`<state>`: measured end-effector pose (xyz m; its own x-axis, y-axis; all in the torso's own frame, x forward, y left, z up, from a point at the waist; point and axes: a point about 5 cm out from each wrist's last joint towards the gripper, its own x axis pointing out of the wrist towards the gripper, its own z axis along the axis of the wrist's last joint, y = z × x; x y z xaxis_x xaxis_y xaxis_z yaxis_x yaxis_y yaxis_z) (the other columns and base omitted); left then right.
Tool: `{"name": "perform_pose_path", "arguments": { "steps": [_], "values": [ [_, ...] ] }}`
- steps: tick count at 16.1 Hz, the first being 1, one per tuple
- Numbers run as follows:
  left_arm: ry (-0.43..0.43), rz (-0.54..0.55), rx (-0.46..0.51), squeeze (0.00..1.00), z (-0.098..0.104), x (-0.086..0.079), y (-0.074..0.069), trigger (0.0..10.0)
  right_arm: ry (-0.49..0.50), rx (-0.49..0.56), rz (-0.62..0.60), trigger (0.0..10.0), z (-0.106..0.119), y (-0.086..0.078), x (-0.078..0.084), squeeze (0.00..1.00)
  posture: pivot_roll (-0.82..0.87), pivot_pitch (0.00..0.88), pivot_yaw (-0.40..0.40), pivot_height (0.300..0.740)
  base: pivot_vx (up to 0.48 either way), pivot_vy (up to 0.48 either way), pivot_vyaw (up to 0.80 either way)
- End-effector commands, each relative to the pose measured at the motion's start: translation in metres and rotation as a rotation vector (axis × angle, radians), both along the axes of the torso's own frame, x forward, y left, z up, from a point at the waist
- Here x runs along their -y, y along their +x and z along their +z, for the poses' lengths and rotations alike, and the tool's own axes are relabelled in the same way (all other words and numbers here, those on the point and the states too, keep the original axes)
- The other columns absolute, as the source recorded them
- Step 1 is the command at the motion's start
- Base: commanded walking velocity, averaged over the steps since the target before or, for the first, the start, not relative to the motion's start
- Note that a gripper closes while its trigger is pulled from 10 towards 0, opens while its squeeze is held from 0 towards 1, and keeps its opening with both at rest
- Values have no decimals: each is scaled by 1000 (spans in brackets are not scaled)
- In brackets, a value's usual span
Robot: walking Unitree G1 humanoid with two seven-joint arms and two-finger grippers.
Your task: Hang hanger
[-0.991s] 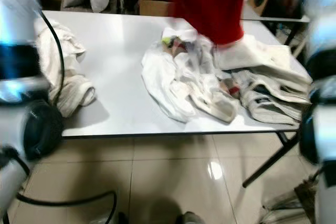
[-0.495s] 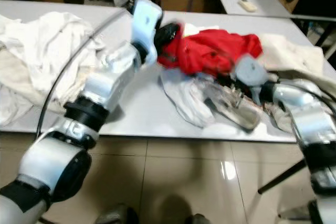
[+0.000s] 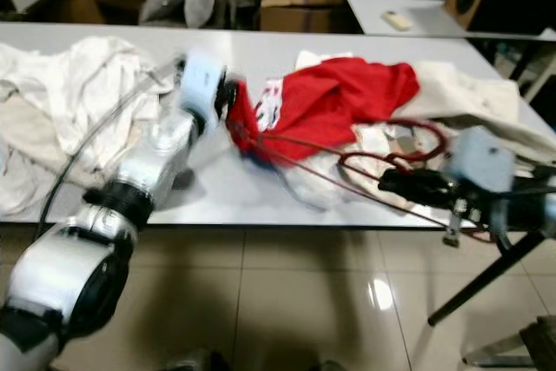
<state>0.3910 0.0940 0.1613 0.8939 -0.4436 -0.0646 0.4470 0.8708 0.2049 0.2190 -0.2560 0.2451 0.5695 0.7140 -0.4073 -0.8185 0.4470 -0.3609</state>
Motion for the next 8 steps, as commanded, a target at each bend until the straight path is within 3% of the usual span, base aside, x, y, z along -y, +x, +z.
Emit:
{"name": "perform_pose_path", "arguments": {
  "steps": [1, 2, 3, 4, 5, 6, 7, 8],
  "values": [
    [15, -32, -12, 0, -4, -1, -2, 10000, 16, 23, -14, 10000, 10, -3, 0, 0, -55, 0, 19, 723, 0, 0, 0],
    [17, -72, -47, 0, -18, -5, -9, 10000, 43, 36, -45, 10000, 11, -7, 0, 0, -55, 0, 12, 723, 0, 0, 0],
    [-7, -148, -83, 141, -28, -7, -17, 10000, 68, 55, -85, 10000, 12, -9, 0, 0, -56, 0, 10, 723, 0, 0, 0],
    [-26, -207, -99, 804, -30, -8, -22, 10000, 81, 82, -122, 10000, 13, -7, -1, 0, -58, 0, 9, 723, 0, 0, 0],
    [-39, -245, -107, 804, -30, -8, -26, 10000, 88, 99, -145, 10000, 15, -6, -1, 0, -58, 0, 9, 723, 0, 0, 0],
    [-40, -309, -119, 1000, -31, -9, -32, 10000, 106, 114, -203, 10000, 16, -3, 0, 0, -55, 0, 18, 723, 0, 0, 0],
    [110, -508, -131, 1000, -35, -15, -56, 10000, 157, 140, -321, 10000, 11, 6, -6, 0, -42, 0, 8, 723, 0, 0, 0],
    [173, -572, -138, 1000, -37, -17, -65, 10000, 173, 143, -356, 10000, 9, 9, -8, 0, -42, 0, 8, 723, 0, 0, 0]
  ]
}}
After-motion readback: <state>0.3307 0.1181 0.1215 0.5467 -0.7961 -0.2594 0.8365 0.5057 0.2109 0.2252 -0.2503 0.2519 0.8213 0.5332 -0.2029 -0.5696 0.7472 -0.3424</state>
